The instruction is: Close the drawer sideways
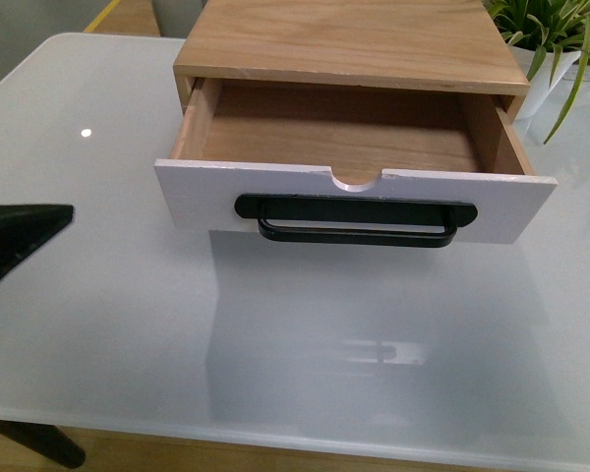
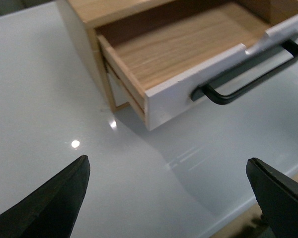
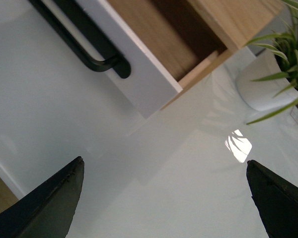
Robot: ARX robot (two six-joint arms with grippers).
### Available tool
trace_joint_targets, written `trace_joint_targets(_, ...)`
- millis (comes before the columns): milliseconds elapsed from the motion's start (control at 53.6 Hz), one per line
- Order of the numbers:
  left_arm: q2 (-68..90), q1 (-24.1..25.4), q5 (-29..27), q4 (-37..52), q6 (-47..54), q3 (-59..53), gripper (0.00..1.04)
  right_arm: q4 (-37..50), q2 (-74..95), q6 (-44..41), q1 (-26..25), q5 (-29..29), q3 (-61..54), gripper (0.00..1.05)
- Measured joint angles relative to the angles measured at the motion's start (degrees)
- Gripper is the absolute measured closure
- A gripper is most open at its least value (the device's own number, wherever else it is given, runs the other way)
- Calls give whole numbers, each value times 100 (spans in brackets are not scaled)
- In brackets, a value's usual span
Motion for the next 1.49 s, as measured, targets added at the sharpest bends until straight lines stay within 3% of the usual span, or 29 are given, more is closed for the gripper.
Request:
trace_joint_targets(224, 881, -304, 431, -63, 612, 501, 9, 291, 1152, -802, 483, 74, 387, 9)
trace_joint_targets(523, 1668, -1130, 785, -59, 1209, 1082, 9, 326, 2494, -1598, 1126, 133, 999, 9)
trace_joint_targets(859, 2551, -1543, 909, 85, 1438, 1543, 9, 341, 3316, -1941, 1563, 175, 1451, 9)
trace_joint_targets(1494, 3512, -1856, 1069, 249, 1423, 2238, 9, 420, 4223, -2000, 2194, 219, 2109, 9)
